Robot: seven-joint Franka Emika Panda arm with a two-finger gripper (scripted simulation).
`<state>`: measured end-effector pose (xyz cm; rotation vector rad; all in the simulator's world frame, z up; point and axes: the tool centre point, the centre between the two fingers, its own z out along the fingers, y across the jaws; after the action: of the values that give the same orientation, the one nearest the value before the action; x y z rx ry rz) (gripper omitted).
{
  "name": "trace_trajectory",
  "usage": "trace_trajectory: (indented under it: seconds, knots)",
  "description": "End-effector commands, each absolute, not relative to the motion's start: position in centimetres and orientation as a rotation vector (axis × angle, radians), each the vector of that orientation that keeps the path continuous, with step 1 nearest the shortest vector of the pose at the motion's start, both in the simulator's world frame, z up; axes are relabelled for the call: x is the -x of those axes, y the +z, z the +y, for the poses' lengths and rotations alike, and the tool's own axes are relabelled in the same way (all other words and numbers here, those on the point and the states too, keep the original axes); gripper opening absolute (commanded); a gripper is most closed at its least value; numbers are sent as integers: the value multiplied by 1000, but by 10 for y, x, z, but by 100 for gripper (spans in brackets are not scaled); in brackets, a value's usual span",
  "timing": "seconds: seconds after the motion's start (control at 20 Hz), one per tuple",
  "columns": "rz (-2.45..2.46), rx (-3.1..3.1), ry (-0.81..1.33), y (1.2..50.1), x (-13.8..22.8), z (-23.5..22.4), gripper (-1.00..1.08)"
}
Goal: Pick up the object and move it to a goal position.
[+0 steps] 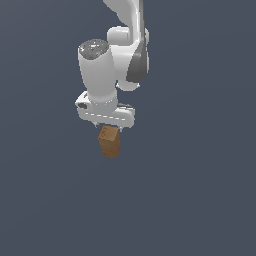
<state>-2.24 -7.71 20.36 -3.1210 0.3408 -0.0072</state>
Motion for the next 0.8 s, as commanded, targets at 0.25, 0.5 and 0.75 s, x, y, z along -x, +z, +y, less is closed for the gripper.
trace_trajectory:
  seconds: [0.25,0.5,0.75]
  knots:
    - [363,3120,1,194,22,-82,100]
    - [364,3120,1,182,22,-82,100]
    - [366,3120,0,157,23,-83,100]
